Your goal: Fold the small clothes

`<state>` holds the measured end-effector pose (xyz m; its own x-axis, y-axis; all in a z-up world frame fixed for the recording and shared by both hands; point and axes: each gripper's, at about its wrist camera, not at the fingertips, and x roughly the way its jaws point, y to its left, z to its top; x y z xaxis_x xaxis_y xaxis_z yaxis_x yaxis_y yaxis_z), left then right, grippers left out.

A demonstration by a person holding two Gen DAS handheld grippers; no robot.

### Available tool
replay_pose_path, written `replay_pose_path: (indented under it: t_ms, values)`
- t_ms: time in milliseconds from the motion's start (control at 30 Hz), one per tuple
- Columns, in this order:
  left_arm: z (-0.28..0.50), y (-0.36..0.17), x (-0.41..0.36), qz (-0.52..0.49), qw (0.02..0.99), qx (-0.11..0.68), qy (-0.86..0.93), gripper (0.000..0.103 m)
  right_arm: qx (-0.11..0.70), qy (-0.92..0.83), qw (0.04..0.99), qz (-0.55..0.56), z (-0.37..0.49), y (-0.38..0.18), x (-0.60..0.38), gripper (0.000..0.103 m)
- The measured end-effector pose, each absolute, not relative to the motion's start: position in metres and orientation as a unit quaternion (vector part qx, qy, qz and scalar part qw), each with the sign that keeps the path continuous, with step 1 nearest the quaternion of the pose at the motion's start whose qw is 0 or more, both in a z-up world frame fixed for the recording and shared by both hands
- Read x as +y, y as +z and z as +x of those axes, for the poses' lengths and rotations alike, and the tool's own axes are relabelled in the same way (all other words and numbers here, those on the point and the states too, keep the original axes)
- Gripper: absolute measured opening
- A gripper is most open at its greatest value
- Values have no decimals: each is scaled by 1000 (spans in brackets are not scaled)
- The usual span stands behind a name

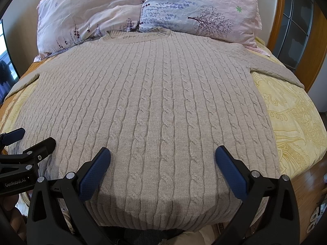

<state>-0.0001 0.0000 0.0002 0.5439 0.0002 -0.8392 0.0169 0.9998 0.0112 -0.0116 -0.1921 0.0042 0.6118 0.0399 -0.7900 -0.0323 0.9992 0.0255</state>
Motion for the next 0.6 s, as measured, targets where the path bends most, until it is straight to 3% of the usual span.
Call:
replay_pose_path:
  t_ms: [600]
  values:
    - [3, 0, -1, 11, 877, 481, -6, 101, 442, 25, 897, 1, -11, 5, -192, 102]
